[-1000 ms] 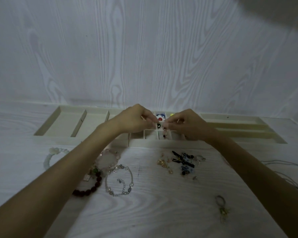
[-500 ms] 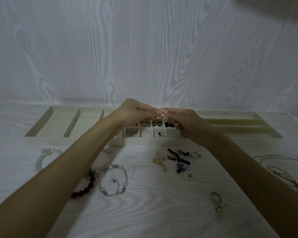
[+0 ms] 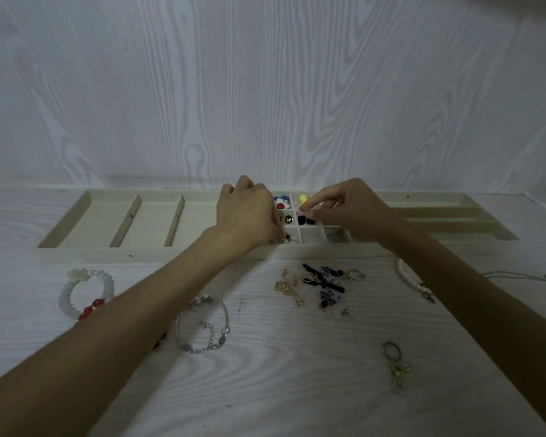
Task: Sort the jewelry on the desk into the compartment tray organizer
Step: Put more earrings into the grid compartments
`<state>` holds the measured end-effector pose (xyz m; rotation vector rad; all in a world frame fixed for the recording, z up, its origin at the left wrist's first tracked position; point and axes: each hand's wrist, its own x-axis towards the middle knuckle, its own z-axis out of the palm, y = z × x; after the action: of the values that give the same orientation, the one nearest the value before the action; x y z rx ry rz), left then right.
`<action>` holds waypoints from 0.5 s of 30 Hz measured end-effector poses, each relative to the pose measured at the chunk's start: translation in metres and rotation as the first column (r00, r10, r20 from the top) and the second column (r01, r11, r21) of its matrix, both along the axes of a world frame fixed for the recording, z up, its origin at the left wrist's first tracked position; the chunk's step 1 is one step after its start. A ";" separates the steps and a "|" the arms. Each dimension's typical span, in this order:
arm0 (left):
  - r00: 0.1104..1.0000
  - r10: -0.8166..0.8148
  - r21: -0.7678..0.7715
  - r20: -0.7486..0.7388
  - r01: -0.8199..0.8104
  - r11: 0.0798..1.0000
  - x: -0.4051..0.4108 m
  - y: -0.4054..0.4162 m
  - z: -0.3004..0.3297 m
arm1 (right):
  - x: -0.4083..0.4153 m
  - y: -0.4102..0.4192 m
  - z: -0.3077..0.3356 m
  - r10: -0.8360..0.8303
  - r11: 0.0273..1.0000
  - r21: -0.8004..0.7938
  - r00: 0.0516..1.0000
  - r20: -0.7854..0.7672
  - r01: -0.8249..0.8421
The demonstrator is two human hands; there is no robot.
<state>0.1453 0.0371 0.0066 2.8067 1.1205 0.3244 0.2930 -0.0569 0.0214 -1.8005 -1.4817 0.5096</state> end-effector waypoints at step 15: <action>0.997 -0.004 0.181 -0.079 0.019 0.983 0.014 -0.007 -0.003 | -0.001 0.001 0.001 0.001 0.998 -0.064 0.979 0.203 0.012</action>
<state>0.1590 0.0298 0.0037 3.0088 1.1445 0.3340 0.2917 -0.0555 0.0227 -1.9549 -1.6121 0.3832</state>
